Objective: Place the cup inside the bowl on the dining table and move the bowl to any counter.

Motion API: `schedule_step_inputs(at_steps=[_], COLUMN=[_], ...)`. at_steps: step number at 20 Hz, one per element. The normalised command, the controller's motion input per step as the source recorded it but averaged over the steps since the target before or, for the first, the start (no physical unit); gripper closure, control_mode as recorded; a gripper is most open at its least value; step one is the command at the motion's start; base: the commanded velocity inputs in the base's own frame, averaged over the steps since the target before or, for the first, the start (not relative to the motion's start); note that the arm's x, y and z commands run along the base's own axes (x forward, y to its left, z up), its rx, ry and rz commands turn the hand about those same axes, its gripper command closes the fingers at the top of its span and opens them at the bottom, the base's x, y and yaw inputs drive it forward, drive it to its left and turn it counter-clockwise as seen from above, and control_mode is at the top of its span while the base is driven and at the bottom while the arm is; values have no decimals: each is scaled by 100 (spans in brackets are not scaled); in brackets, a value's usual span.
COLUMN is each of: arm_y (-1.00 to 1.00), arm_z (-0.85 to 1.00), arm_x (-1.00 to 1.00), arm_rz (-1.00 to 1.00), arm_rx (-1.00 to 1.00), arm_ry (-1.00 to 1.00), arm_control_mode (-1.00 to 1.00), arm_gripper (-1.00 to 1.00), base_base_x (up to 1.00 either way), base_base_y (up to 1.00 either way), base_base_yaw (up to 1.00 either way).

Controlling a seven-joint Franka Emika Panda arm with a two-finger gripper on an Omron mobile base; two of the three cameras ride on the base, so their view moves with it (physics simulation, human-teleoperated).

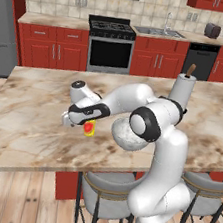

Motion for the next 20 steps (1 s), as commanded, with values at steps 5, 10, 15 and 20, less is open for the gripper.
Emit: schedule_step_inputs(at_steps=[5, 10, 15, 20], arm_y=[0, 0, 0, 2], arm_z=[0, 0, 0, 0], arm_x=[0, 0, 0, 0], arm_rz=[0, 0, 0, 1], arm_rx=[0, 0, 0, 0], arm_ry=[0, 0, 0, 0], arm_control_mode=[-100, -100, -100, -100], arm_gripper=[100, 100, 100, 100], base_base_x=[0, 0, 0, 0], base_base_y=[0, 0, 0, 0], base_base_yaw=[0, 0, 0, 0])
